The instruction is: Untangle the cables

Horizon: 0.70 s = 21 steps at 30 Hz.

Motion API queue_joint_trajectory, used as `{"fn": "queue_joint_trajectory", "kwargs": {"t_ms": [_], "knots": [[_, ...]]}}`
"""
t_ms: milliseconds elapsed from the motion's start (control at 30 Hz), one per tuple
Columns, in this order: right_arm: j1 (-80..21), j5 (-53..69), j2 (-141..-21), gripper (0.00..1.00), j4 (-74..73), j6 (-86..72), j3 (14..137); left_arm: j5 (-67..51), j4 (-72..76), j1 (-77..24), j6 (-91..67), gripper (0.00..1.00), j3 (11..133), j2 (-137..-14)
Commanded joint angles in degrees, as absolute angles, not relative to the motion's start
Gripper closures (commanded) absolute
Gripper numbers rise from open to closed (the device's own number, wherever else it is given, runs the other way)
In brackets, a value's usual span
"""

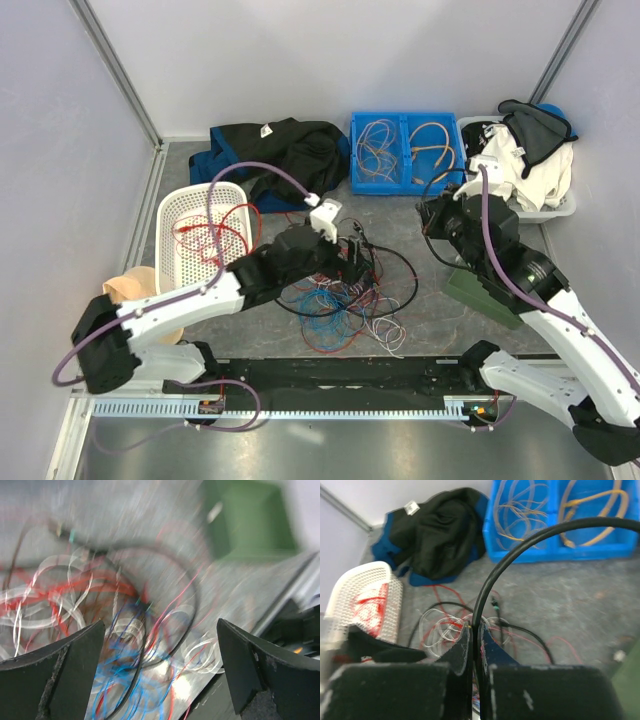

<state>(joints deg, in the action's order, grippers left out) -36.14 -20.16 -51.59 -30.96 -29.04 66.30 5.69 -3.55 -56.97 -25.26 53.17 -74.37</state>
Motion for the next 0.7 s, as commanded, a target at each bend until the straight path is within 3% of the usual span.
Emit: {"fn": "queue_joint_trajectory", "kwargs": {"t_ms": [0, 233, 500, 667], "knots": [[-36.12, -29.25, -49.04, 1.0, -36.29, -26.46, 64.95, 3.0, 15.62, -56.95, -27.33, 0.0, 45.19, -63.92], [-32.44, -37.17, -48.16, 1.0, -38.59, -29.79, 57.93, 2.64, 18.19, -56.95, -34.35, 0.0, 39.38, -62.31], [-18.81, -30.58, -50.18, 1.0, -27.7, -35.77, 45.37, 4.92, 17.23, -57.04, -44.9, 0.0, 31.22, -60.47], [-14.25, -28.31, -56.33, 1.0, -23.47, -37.0, 45.35, 5.1, 16.88, -57.13, -46.67, 0.0, 27.78, -57.92]]}}
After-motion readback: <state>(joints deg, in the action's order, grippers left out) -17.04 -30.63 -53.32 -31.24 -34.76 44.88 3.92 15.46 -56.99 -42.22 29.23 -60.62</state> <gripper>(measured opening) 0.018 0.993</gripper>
